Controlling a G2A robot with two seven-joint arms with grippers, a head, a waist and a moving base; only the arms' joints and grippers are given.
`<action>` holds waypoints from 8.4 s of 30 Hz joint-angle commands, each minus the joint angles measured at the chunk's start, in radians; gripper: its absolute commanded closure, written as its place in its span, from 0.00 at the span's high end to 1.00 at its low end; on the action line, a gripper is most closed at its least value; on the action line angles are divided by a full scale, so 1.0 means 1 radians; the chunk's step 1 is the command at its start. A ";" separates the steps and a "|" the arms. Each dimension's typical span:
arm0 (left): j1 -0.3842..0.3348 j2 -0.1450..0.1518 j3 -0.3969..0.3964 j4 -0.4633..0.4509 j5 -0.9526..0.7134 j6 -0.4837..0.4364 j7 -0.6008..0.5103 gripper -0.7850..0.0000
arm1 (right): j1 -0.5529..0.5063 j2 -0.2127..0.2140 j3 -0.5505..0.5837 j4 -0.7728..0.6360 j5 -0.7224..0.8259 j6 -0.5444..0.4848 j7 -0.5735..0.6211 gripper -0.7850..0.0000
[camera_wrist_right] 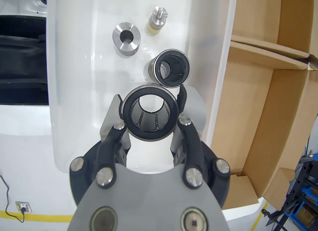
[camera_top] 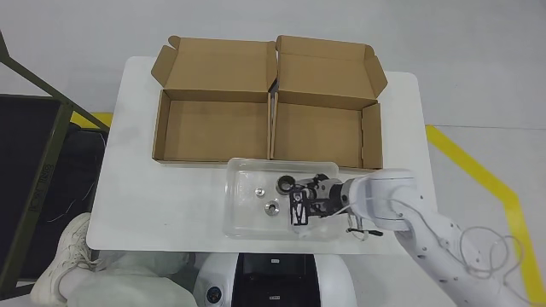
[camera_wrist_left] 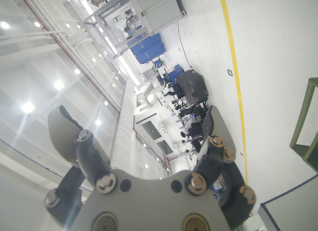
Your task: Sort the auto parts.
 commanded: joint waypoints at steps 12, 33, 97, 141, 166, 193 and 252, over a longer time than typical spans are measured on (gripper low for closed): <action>0.000 0.000 0.000 0.000 0.000 0.000 0.000 1.00 | 0.000 0.007 0.041 -0.022 -0.018 0.048 -0.187 0.00; 0.000 0.000 0.000 0.000 0.000 0.000 0.000 1.00 | -0.048 0.016 0.191 -0.016 -0.047 0.134 -0.796 0.00; 0.000 0.000 0.000 0.000 0.000 0.000 0.000 1.00 | 0.109 -0.042 0.142 0.276 0.012 0.311 -0.944 0.00; 0.000 0.000 0.000 0.000 0.000 0.000 0.000 1.00 | 0.454 -0.209 -0.182 0.855 0.229 0.413 -0.510 0.00; 0.000 0.000 0.000 0.000 0.000 0.000 0.000 1.00 | 0.502 -0.266 -0.228 0.957 0.225 0.384 -0.509 0.57; 0.000 0.000 0.000 0.000 0.000 0.000 0.000 1.00 | 0.136 -0.140 0.049 0.300 0.029 0.291 -0.464 0.78; 0.000 0.000 0.000 0.000 0.000 0.000 0.000 1.00 | 0.070 -0.099 -0.067 0.359 -0.265 0.072 -0.549 0.73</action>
